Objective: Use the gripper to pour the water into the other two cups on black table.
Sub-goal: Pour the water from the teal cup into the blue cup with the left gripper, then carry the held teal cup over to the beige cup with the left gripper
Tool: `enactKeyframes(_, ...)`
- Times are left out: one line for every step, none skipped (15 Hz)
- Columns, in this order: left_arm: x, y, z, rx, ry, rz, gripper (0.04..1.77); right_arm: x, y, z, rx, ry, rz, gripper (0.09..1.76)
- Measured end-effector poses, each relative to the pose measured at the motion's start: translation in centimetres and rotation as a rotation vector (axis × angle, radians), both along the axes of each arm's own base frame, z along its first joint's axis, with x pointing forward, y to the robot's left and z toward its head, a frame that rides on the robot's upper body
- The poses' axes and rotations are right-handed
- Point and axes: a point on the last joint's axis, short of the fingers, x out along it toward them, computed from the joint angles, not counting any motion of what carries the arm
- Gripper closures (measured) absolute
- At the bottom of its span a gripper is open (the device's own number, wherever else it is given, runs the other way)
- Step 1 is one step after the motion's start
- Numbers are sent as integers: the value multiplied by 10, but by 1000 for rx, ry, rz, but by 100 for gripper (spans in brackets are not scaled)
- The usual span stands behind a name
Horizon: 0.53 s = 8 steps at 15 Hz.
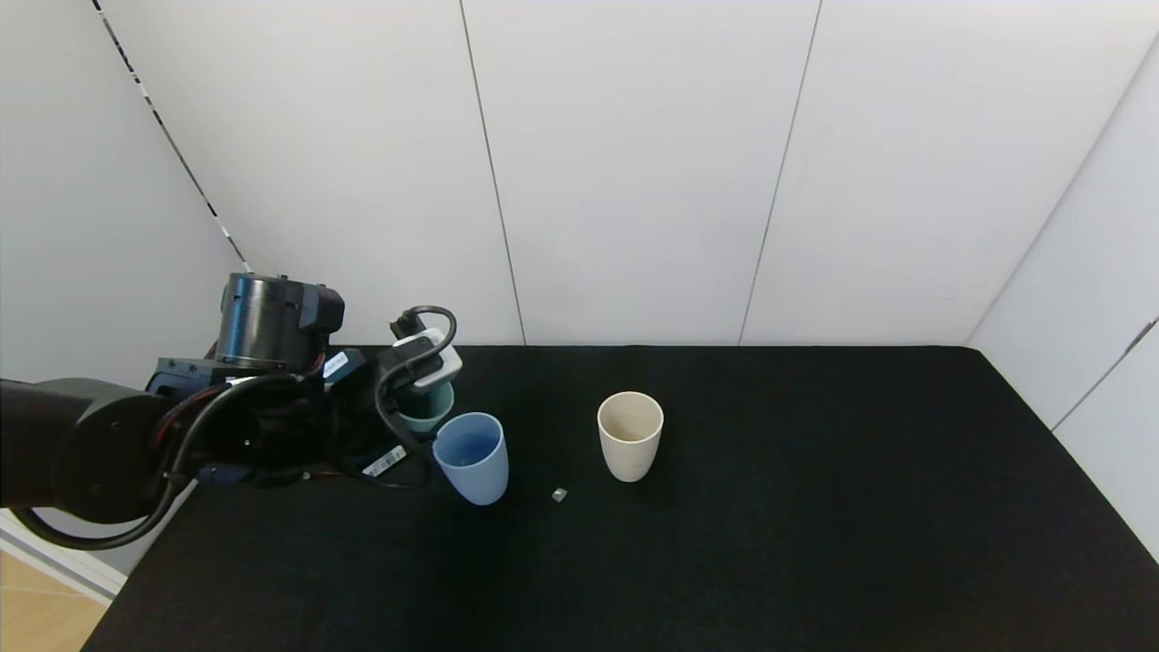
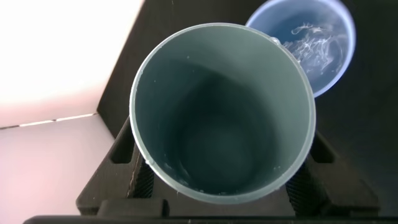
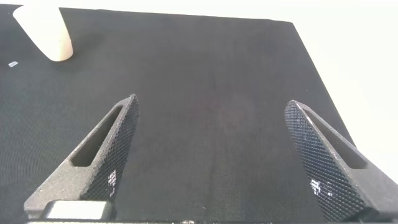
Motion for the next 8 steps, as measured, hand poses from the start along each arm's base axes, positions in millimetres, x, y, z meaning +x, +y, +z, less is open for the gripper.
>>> enactKeyframes(-1,0,5,-30,-13,4,65,0,0,0,0,0,0,14)
enactKeyframes(-1,-1,9,-41,-22,2,65,0,0,0,0,0,0,14)
enactKeyframes(-1,-4,15,-48,-32,-6,65,0,0,0,0,0,-1,14)
enactKeyframes(0,-8,20,-60,-38,-15,65,0,0,0,0,0,0,14)
enactKeyframes(-1,-15,25,-75,-38,-27,65,0,0,0,0,0,0,14)
enactKeyframes(-1,-22,31,-92,-39,-41,65,0,0,0,0,0,0,14)
enactKeyframes(-1,-31,38,-117,-40,-56,65,0,0,0,0,0,0,14)
enactKeyframes(0,-41,43,-142,-40,-71,65,0,0,0,0,0,0,14)
